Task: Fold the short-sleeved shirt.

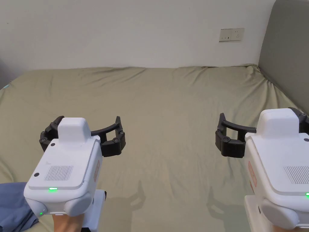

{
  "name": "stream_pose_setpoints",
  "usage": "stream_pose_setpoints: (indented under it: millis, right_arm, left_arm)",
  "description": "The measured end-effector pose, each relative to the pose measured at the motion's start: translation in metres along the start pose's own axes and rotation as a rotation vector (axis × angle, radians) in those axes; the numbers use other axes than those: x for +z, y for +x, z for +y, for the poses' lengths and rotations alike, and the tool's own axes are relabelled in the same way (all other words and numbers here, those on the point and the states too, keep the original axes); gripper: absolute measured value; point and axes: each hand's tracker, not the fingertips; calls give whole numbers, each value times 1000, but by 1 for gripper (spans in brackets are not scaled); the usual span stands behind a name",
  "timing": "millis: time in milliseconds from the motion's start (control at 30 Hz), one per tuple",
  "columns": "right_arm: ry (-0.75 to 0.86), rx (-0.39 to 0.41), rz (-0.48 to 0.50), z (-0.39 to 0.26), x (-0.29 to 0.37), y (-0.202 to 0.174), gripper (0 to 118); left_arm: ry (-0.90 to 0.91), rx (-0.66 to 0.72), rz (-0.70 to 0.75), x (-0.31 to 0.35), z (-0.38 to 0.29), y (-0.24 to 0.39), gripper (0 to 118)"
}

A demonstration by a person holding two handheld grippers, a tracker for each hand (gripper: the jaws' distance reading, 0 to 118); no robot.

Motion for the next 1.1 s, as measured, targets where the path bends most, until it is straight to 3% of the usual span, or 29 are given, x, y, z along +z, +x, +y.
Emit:
stream_pose_setpoints:
  millis: [433, 533, 667, 800, 900, 1100]
  right_arm:
    - [-65, -37, -39, 2, -6, -2, 118]
    - [-211, -100, -11, 8, -12, 0, 118]
    - [-373, -197, -118, 20, -11, -3, 118]
    - [-453, -288, -55, 28, -14, 3, 118]
    - [-515, -353, -78, 35, -15, 5, 118]
    - [-469, -303, -86, 33, -11, 2, 118]
  left_arm:
    - [0, 12, 2, -2, 2, -4, 118]
    - [1, 18, 0, -2, 4, -6, 118]
    - [4, 24, 2, -1, 7, -7, 118]
    - [12, 35, -7, 0, 9, -7, 118]
    - [16, 29, -8, 1, 10, -7, 118]
    - [21, 33, -7, 3, 11, -8, 118]
